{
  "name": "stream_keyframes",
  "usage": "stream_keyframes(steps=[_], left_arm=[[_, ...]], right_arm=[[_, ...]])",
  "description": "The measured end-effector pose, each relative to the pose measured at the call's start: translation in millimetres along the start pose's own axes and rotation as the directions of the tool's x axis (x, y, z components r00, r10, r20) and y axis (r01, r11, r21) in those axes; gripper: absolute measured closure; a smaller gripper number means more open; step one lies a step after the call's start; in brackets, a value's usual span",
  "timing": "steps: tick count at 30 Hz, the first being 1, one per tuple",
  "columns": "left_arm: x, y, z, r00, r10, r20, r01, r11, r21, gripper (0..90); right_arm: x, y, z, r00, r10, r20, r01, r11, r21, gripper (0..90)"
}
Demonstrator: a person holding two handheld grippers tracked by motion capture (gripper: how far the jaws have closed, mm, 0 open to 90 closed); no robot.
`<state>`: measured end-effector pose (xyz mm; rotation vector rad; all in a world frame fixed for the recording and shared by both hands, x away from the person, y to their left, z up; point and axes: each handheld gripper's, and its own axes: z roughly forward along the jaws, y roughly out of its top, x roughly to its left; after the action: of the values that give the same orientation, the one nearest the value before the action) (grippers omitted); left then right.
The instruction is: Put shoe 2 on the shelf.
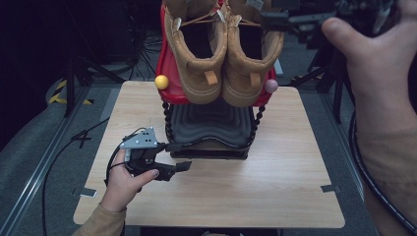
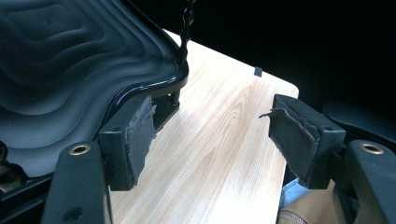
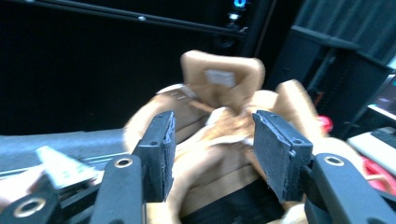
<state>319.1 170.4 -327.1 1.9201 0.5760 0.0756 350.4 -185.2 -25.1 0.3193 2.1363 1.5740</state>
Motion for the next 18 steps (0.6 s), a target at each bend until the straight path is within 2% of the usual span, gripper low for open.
stream_keyframes(steps=[7, 12, 15, 18], left_arm=[[-2.0, -0.2, 0.4, 1.0000, 0.003, -0.002, -0.003, 1.0000, 0.001, 31.4], [-1.4, -1.1, 0.1, 1.0000, 0.000, -0.005, 0.000, 1.0000, 0.004, 31.5], [-1.0, -0.9, -1.1, 1.0000, 0.000, -0.007, 0.000, 1.0000, 0.001, 31.4], [-1.1, -0.3, -2.9, 0.9999, 0.004, -0.012, -0.004, 1.0000, -0.003, 31.4]], right_arm=[[24.3, -26.4, -3.6, 0.9968, 0.019, -0.077, -0.017, 1.000, 0.023, 49.9], [36.1, -48.4, 0.0, 0.9935, 0.029, -0.110, -0.023, 0.998, 0.054, 49.3], [41.2, -62.0, 1.5, 0.9905, 0.048, -0.129, -0.041, 0.997, 0.059, 48.6], [47.7, -84.9, 3.4, 0.9865, 0.080, -0.143, -0.072, 0.995, 0.063, 48.2]])
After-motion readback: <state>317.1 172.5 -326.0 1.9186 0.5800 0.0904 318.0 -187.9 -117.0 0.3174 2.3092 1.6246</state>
